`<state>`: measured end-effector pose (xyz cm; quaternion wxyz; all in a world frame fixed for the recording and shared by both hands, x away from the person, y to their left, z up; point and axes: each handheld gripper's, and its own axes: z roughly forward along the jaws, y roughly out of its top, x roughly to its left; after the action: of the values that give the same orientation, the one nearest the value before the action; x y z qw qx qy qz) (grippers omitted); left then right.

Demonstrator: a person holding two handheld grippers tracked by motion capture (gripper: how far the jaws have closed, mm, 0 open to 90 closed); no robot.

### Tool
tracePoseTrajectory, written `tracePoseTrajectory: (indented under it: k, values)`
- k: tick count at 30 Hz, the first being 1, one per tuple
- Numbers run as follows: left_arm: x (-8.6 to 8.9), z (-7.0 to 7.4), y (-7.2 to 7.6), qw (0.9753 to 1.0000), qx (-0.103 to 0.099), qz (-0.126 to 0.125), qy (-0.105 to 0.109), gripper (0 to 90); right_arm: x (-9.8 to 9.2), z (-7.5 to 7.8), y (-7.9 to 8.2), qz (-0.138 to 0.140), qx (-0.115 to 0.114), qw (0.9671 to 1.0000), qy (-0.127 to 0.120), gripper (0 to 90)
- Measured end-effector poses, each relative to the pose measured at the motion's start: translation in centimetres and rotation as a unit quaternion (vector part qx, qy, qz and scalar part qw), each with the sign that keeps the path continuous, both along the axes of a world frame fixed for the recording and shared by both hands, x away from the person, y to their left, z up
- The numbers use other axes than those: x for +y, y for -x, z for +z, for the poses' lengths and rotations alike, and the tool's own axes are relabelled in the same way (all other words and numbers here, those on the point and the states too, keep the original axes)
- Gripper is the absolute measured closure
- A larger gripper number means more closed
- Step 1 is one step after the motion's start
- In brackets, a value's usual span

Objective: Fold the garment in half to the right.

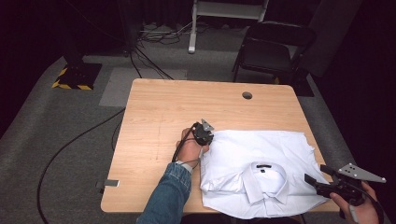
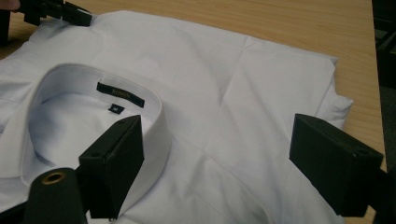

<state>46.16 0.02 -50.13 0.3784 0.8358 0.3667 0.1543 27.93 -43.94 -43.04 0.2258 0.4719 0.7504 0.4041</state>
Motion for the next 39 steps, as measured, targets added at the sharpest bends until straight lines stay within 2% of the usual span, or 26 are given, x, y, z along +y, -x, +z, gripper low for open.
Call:
tracePoseTrajectory:
  k: [6, 14, 24, 28, 34, 37, 39]
  values:
    - [0.5, 0.0, -0.5, 0.9996, 0.019, -0.007, 0.020, 83.5, 1.5, 1.3, -0.2, -0.004, -0.005, 1.0000, 0.002, 17.7]
    - [0.6, 0.0, -0.7, 0.9995, 0.015, -0.022, 0.015, 83.4, 4.4, 2.4, -0.2, -0.002, -0.017, 0.9998, 0.007, 17.7]
    - [0.7, 0.0, -0.8, 0.9994, 0.014, -0.029, 0.014, 83.3, 7.2, 2.7, 0.0, -0.005, -0.023, 0.9997, 0.003, 17.8]
    - [0.7, 0.0, -0.8, 0.9993, 0.015, -0.029, 0.017, 83.2, 8.3, 2.7, -0.1, 0.004, -0.024, 0.9997, 0.004, 17.8]
    - [0.6, 0.0, -0.7, 0.9995, 0.008, -0.029, 0.008, 83.0, 9.7, 2.5, -0.7, 0.022, -0.020, 0.9995, 0.005, 17.8]
    - [0.7, 0.0, -0.9, 0.9993, 0.018, -0.029, 0.018, 82.8, 10.5, 2.4, -0.9, 0.032, -0.019, 0.9993, 0.011, 17.7]
    - [0.7, 0.0, -0.8, 0.9993, 0.015, -0.029, 0.016, 82.8, 11.4, 2.3, -1.0, 0.042, -0.018, 0.9989, 0.009, 17.7]
